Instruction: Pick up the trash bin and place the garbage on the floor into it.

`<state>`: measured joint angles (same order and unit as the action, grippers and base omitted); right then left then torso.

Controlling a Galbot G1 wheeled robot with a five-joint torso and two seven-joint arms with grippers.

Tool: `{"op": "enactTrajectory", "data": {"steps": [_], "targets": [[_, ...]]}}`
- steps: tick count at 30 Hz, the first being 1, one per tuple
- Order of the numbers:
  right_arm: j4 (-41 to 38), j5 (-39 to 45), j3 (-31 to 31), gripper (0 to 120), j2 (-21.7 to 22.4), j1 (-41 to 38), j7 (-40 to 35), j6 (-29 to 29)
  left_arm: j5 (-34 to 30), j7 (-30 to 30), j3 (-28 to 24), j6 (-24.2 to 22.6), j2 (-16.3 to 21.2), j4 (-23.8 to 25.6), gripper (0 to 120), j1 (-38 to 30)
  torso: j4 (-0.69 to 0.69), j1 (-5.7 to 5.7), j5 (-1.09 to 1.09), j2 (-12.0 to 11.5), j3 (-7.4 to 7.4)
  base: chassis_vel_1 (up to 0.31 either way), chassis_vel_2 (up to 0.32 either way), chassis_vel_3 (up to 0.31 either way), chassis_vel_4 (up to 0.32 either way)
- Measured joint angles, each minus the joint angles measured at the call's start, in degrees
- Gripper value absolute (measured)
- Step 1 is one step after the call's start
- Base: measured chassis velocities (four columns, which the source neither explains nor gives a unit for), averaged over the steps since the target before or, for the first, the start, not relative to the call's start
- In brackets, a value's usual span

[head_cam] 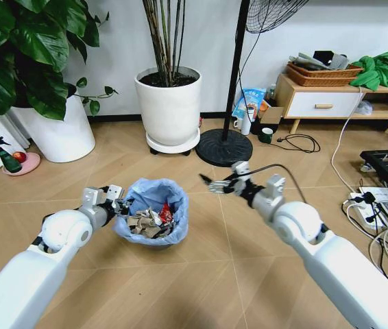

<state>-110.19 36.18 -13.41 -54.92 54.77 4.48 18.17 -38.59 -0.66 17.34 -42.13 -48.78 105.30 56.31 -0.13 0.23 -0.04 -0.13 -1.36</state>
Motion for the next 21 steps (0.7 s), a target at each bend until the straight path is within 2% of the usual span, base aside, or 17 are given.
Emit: {"op": "enactTrajectory", "data": {"steps": [1, 4, 7, 8, 11, 14, 17, 19, 21], "targets": [[0.0, 0.0, 0.0, 100, 0.0, 0.0, 0.0, 0.0, 0.0, 0.0, 0.0, 0.0, 0.0, 0.0, 0, 0.0, 0.0, 0.0, 0.0, 0.0, 0.0, 0.0, 0.0, 0.0, 0.0], [-0.7, -2.0, -7.7, 100, -0.9, 5.7, -1.2, 0.1, 0.0, 0.0, 0.4, 0.0, -0.3, 0.4, 0, 0.3, 0.0, 0.0, 0.0, 0.0, 0.0, 0.0, 0.0, 0.0, 0.0], [-0.9, -2.8, -10.9, 100, -1.2, 8.7, -1.1, -0.1, 0.1, 0.0, 0.5, 0.0, -0.3, 0.5, 0, 0.5, -0.01, 0.0, -0.01, 0.0, 0.0, 0.0, 0.0, 0.0, 0.0], [-1.3, -3.8, -14.6, 100, -1.8, 12.7, -0.6, -0.6, 0.1, 0.0, 0.6, 0.0, -0.3, 0.6, 0, 0.7, -0.02, 0.0, 0.01, 0.0, 0.0, 0.0, 0.0, 0.0, 0.0], [-1.6, -5.0, -17.7, 100, -2.5, 16.1, 0.1, -1.1, 0.2, 0.0, 0.7, 0.0, -0.3, 0.8, 0, 0.9, -0.01, 0.0, 0.0, 0.0, 0.0, 0.0, 0.0, 0.0, 0.0], [-2.1, -7.4, -22.9, 100, -4.7, 21.6, 1.2, -2.7, 0.6, 0.0, 0.9, 0.0, -0.5, 1.0, 0, 1.5, -0.02, 0.0, 0.01, 0.0, 0.0, 0.0, 0.0, 0.0, 0.0], [-2.6, -8.2, -24.9, 100, -6.1, 23.7, 1.8, -3.3, 0.6, 0.0, 0.9, 0.0, -0.8, 1.1, 0, 1.6, 0.0, 0.0, -0.01, 0.0, 0.0, 0.0, 0.0, 0.0, 0.0], [-3.7, -9.3, -28.2, 100, -9.0, 26.8, 3.0, -4.1, 0.7, 0.2, 1.0, 0.0, -1.1, 1.4, 0, 1.7, -0.01, 0.0, -0.01, 0.0, 0.0, 0.0, 0.0, 0.0, 0.0], [-4.0, -9.6, -29.5, 100, -10.1, 27.9, 3.6, -4.2, 0.7, 0.2, 1.0, 0.0, -1.1, 1.6, 0, 1.7, -0.01, 0.0, 0.0, 0.0, 0.0, 0.0, 0.0, 0.0, 0.0]]}}
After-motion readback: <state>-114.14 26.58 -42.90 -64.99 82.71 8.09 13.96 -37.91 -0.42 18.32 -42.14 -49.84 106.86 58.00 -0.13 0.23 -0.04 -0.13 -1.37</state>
